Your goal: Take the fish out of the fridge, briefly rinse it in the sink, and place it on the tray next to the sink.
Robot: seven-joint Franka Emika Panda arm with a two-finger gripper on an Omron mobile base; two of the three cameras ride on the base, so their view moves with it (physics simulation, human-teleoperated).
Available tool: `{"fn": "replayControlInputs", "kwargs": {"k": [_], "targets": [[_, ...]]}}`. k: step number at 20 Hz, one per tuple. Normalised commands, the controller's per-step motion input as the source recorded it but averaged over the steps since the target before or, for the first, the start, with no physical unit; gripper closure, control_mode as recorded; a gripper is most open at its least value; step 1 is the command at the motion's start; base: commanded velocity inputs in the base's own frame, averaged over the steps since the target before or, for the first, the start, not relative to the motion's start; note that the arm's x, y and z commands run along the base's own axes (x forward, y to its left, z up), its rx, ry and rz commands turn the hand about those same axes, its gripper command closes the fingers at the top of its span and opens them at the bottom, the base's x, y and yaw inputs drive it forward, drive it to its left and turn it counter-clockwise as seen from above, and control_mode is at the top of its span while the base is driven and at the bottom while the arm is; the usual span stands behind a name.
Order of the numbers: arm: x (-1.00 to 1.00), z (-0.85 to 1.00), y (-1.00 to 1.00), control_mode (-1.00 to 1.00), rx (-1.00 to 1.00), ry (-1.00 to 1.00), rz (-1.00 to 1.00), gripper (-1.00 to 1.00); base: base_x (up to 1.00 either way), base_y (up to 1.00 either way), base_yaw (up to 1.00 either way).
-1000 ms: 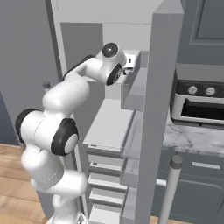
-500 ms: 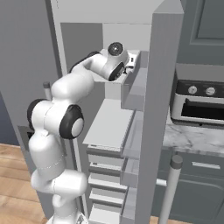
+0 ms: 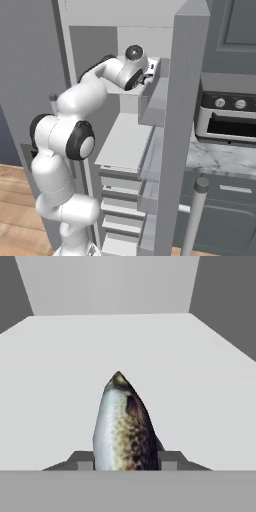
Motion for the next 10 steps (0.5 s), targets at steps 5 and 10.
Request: {"fn": "replayControlInputs", "kwargs": {"k": [5,10], "targets": [[-0.94,0.01,0.56,-1.0,0.0,-0.02,-0.03,1.0,0.0,0.0,0.0],[-1.0,0.37,0.58,-1.0,0.0,-0.03,-0.08,1.0,0.0,0.0,0.0]]}}
